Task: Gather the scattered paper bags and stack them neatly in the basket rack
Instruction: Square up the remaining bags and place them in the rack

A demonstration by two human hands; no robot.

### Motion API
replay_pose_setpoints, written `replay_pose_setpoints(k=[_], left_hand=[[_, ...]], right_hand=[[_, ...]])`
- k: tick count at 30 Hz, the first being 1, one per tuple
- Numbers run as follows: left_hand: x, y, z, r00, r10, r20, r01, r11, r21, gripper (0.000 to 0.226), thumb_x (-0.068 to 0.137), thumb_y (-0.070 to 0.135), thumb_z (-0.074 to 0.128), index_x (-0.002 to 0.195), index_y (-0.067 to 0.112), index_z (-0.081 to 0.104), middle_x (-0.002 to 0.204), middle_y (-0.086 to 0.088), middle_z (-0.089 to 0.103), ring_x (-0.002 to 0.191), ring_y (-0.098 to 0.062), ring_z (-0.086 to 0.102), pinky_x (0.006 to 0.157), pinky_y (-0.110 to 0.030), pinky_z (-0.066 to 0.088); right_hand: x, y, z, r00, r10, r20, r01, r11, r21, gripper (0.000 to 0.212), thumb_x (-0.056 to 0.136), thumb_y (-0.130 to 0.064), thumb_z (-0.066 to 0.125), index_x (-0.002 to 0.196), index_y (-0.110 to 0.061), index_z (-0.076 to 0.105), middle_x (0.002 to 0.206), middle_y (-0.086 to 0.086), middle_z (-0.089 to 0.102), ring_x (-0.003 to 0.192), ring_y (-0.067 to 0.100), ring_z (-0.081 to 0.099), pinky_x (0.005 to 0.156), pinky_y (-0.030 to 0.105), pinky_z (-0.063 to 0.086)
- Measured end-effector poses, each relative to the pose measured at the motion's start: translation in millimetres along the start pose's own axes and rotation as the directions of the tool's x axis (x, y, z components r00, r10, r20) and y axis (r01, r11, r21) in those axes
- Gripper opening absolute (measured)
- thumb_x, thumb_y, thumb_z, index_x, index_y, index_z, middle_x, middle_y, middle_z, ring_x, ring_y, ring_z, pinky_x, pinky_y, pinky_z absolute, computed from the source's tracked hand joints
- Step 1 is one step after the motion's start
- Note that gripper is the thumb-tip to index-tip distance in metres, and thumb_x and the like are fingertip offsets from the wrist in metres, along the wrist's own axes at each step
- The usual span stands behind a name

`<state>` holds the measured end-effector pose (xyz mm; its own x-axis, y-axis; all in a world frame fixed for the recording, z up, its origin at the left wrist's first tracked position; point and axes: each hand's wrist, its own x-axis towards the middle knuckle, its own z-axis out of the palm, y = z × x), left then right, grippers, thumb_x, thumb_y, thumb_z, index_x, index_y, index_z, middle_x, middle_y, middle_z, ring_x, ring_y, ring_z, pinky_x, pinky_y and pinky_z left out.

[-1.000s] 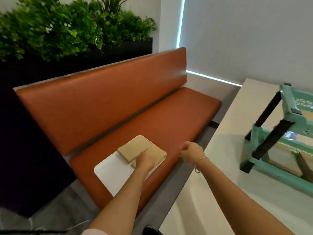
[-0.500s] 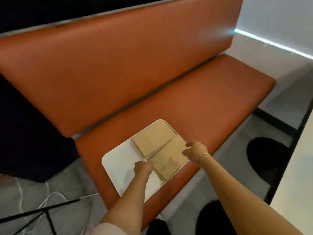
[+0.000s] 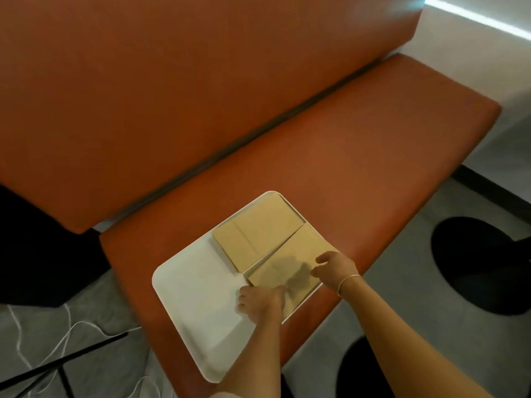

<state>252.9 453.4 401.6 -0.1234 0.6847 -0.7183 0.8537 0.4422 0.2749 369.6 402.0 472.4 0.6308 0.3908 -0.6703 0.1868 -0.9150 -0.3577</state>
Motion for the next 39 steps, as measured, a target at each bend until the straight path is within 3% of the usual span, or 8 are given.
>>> replay_pose_setpoints(k=[7, 10, 14, 20, 25, 31, 35, 39], left_hand=[[11.7, 9.9, 5.5, 0.993, -0.115, 0.040, 0.113, 0.993, 0.038, 0.063, 0.076, 0.041, 0.066, 0.124, 0.006, 0.046, 0.125, -0.010, 0.048, 0.114, -0.025, 0.045, 0.079, -0.028, 0.034], [8.1, 11.8, 10.2, 0.991, -0.131, 0.028, 0.133, 0.989, -0.068, 0.062, 0.080, 0.033, 0.064, 0.129, 0.004, 0.041, 0.129, -0.016, 0.045, 0.117, -0.029, 0.043, 0.086, -0.031, 0.040], [1.5, 6.5, 13.4, 1.000, 0.002, 0.019, 0.002, 0.973, -0.231, 0.065, 0.085, 0.023, 0.063, 0.141, 0.008, 0.034, 0.136, -0.014, 0.046, 0.124, -0.033, 0.045, 0.099, -0.038, 0.040], [-4.3, -2.7, 5.9, 0.998, -0.039, 0.040, 0.053, 0.890, -0.453, 0.071, 0.083, 0.005, 0.062, 0.145, 0.010, 0.029, 0.139, -0.021, 0.030, 0.110, -0.039, 0.052, 0.089, -0.040, 0.050], [-9.8, 5.4, 5.3, 0.997, -0.008, 0.079, 0.042, 0.898, -0.439, 0.080, 0.083, 0.003, 0.060, 0.149, 0.012, 0.016, 0.129, -0.019, 0.054, 0.111, -0.036, 0.057, 0.087, -0.037, 0.049], [-10.9, 4.8, -0.7, 0.975, -0.150, 0.162, 0.211, 0.849, -0.485, 0.067, 0.066, 0.006, 0.074, 0.124, -0.001, 0.039, 0.110, -0.020, 0.060, 0.101, -0.036, 0.060, 0.089, -0.043, 0.052], [-28.3, 0.6, -14.1, 0.972, -0.070, 0.222, 0.157, 0.902, -0.401, 0.028, 0.072, 0.017, 0.072, 0.090, 0.002, 0.057, 0.091, -0.010, 0.063, 0.084, -0.025, 0.060, 0.079, -0.033, 0.054], [-61.2, -3.2, -32.6, 0.987, 0.095, 0.132, -0.023, 0.887, -0.462, 0.012, 0.078, 0.008, 0.066, 0.087, 0.012, 0.058, 0.091, -0.005, 0.063, 0.092, -0.028, 0.062, 0.079, -0.032, 0.052]], right_hand=[[4.6, 11.7, -3.7, 1.000, 0.014, -0.020, -0.014, 1.000, -0.002, 0.040, 0.088, -0.016, 0.059, 0.128, -0.010, 0.055, 0.128, 0.008, 0.055, 0.114, 0.021, 0.055, 0.089, 0.023, 0.045], [4.3, 13.7, -5.6, 0.999, 0.017, -0.027, -0.017, 1.000, 0.020, 0.040, 0.088, -0.015, 0.060, 0.128, -0.010, 0.055, 0.128, 0.008, 0.056, 0.113, 0.022, 0.055, 0.085, 0.023, 0.045], [0.8, 16.2, -9.8, 0.999, 0.016, -0.046, -0.015, 0.999, 0.029, 0.039, 0.088, -0.017, 0.060, 0.126, -0.011, 0.055, 0.127, 0.007, 0.056, 0.112, 0.021, 0.056, 0.088, 0.024, 0.046], [-9.4, 13.7, -16.2, 0.999, 0.009, -0.041, -0.006, 0.998, 0.063, 0.041, 0.087, -0.015, 0.062, 0.127, -0.011, 0.055, 0.124, 0.008, 0.057, 0.108, 0.021, 0.058, 0.086, 0.024, 0.048], [-9.9, 18.8, -14.1, 0.999, 0.008, -0.042, -0.006, 0.999, 0.042, 0.041, 0.087, -0.015, 0.062, 0.127, -0.011, 0.054, 0.126, 0.007, 0.057, 0.108, 0.021, 0.057, 0.082, 0.021, 0.046], [-14.4, 20.7, -13.4, 0.999, 0.034, -0.031, -0.032, 0.998, 0.050, 0.043, 0.087, -0.014, 0.063, 0.128, -0.011, 0.053, 0.126, 0.008, 0.057, 0.110, 0.022, 0.057, 0.091, 0.026, 0.048], [-25.3, 13.9, -21.2, 0.999, 0.003, -0.040, -0.002, 0.999, 0.045, 0.042, 0.088, -0.016, 0.061, 0.129, -0.011, 0.053, 0.127, 0.008, 0.057, 0.111, 0.022, 0.057, 0.089, 0.025, 0.047], [-50.8, 6.8, -26.5, 0.996, -0.049, -0.069, 0.052, 0.997, 0.056, 0.039, 0.090, -0.015, 0.056, 0.129, -0.011, 0.053, 0.125, 0.009, 0.058, 0.111, 0.022, 0.058, 0.094, 0.027, 0.047]])
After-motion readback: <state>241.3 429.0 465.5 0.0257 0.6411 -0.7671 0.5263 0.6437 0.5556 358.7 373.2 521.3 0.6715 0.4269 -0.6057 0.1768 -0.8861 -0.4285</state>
